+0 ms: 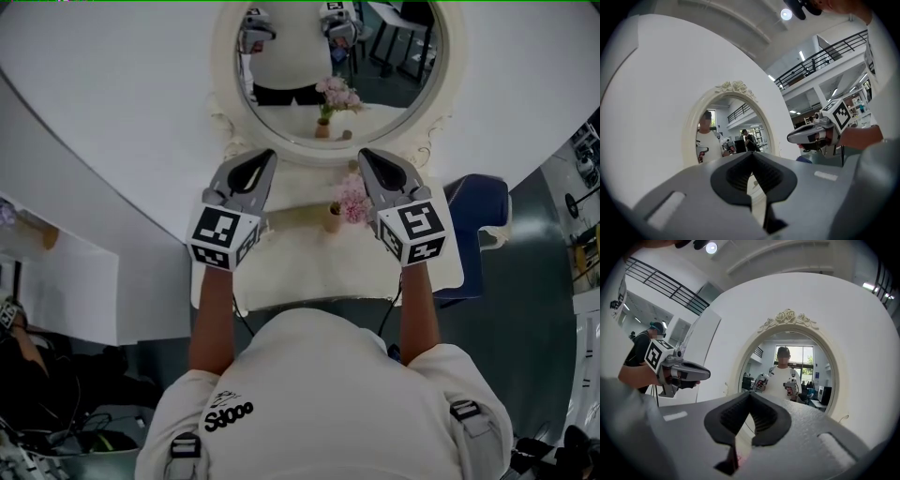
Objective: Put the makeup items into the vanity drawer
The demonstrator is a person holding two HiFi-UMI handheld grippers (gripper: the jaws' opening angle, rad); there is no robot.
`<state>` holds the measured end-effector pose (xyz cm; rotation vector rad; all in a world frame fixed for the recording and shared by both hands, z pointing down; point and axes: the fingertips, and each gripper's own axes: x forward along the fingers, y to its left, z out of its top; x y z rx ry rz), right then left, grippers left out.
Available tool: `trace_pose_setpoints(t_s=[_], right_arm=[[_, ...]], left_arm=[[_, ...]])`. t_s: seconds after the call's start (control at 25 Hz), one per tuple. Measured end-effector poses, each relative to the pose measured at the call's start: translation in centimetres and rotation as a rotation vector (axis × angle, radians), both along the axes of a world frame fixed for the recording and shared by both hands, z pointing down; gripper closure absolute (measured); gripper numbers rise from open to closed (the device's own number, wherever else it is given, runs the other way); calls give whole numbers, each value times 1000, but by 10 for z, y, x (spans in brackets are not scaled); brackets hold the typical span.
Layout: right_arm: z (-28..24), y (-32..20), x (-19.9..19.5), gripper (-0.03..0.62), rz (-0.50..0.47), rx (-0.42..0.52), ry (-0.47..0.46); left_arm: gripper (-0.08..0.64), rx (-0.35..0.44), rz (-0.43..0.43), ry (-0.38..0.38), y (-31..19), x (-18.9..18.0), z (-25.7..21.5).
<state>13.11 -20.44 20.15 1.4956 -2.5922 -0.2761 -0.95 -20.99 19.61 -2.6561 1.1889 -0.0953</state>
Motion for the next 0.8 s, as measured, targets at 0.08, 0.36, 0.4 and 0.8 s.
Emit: trace_pose_setpoints(t_s=[0.08, 0.36, 0.4, 0.8], right_arm=[[0, 1, -3, 591, -6, -1, 5], [5, 3, -7, 591, -15, -9, 12], [6, 3, -8, 591, -15, -11, 13], [7, 10, -13, 591, -22, -17, 22]], left_arm=[[543, 4, 1, 5, 2, 0, -2], [543, 0, -6, -4, 8, 0, 2], [543, -3, -6, -3, 8, 0, 2], [543, -15, -9, -8, 17, -3, 5]])
